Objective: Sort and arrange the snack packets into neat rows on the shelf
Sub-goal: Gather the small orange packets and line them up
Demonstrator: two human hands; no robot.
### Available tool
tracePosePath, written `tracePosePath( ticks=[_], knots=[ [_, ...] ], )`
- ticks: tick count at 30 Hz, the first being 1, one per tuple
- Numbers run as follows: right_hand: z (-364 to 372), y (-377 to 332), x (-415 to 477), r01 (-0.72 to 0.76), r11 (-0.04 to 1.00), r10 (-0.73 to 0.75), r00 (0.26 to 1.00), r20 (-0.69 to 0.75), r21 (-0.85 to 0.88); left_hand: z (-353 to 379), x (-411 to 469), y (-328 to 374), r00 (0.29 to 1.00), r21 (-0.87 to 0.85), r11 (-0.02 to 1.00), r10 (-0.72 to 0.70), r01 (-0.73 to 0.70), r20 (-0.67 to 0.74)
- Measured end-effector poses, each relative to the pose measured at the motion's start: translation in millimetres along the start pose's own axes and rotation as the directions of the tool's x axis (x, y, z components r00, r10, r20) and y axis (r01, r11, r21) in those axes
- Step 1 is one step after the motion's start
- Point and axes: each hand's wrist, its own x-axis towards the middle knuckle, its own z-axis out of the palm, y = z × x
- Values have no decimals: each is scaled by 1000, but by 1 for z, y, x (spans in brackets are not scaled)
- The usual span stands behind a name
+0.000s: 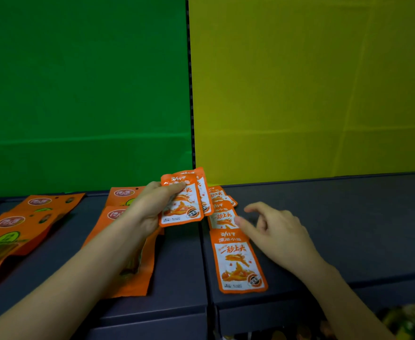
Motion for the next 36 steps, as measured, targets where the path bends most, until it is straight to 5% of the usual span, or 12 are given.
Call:
tracePosePath(
  ticks=[9, 17, 20, 25, 36],
  knots=[
    [-3, 16, 69, -37, 867, -40, 989, 143, 497, 67, 10, -10, 993, 13, 998, 61, -63, 101],
    [-12, 94, 118, -15, 827, 6, 1000, 17, 561, 103, 21, -16, 991, 14, 996, 93, -92, -100],
    [-13, 127, 135, -63, 881, 40, 997, 60, 468, 106, 22, -24, 984, 4, 999, 42, -42, -175],
    [3, 144, 147, -123, 970, 92, 984, 151, 210, 129, 22, -40, 994, 167, 983, -55, 71, -98],
    [22, 133, 161, 13, 982, 13, 991, 134, -188, 165, 47, -46, 998, 467, 884, 33, -2, -57]
  ],
)
